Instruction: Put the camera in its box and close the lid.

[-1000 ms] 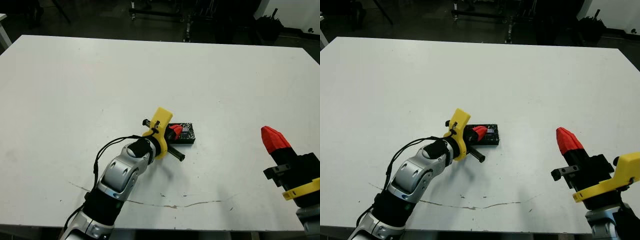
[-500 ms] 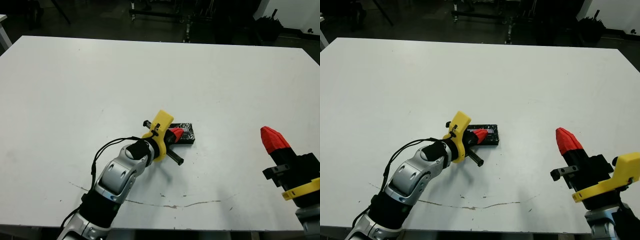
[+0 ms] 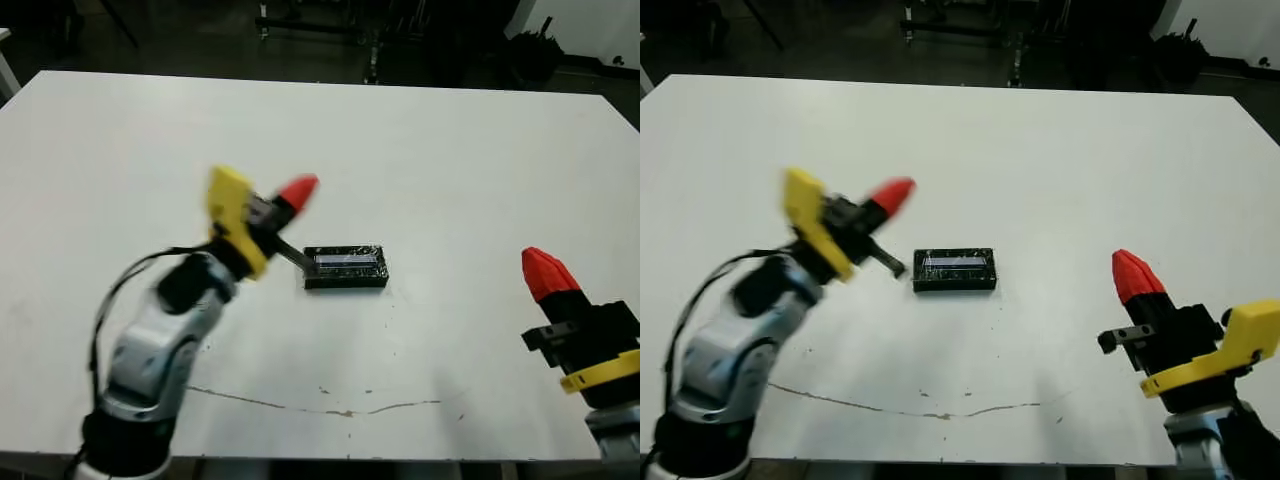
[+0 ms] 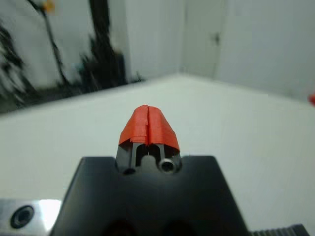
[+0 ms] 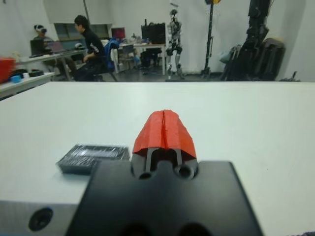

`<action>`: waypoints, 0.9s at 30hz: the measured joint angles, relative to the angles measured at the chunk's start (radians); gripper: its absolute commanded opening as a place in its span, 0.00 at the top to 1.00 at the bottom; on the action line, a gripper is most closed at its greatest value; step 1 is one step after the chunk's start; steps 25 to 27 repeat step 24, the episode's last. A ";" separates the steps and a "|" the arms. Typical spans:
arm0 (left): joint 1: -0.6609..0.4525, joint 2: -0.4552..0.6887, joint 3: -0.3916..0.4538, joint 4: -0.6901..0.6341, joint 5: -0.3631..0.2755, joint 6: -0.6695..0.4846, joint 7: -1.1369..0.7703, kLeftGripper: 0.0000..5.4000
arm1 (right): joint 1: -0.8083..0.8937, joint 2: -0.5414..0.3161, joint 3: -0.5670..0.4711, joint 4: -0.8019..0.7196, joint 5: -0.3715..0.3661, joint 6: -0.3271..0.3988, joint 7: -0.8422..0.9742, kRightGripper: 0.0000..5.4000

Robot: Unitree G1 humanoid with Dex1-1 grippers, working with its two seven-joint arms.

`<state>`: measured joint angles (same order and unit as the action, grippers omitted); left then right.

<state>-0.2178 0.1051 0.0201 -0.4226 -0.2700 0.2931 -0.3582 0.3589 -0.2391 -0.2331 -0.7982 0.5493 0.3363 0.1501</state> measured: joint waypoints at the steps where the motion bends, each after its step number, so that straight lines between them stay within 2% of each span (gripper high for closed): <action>1: 0.012 0.007 0.023 0.013 0.010 -0.076 0.001 1.00 | -0.010 0.012 0.010 0.010 -0.030 -0.014 -0.014 1.00; 4: 0.047 0.022 0.077 0.051 0.048 -0.216 0.022 1.00 | -0.035 0.048 0.039 0.036 -0.108 -0.038 -0.058 1.00; 9: 0.125 0.023 0.141 0.116 0.070 -0.351 0.074 1.00 | -0.059 0.094 0.085 0.088 -0.241 -0.086 -0.109 1.00; 13: 0.183 -0.030 0.157 0.146 0.074 -0.418 0.144 1.00 | -0.071 0.129 0.108 0.120 -0.310 -0.142 -0.126 1.00; 18: 0.229 -0.053 0.130 0.154 0.107 -0.445 0.183 1.00 | -0.078 0.155 0.114 0.141 -0.341 -0.170 -0.135 1.00; 27: 0.248 -0.060 0.083 0.132 0.132 -0.396 0.210 1.00 | -0.084 0.161 0.115 0.141 -0.349 -0.170 -0.136 1.00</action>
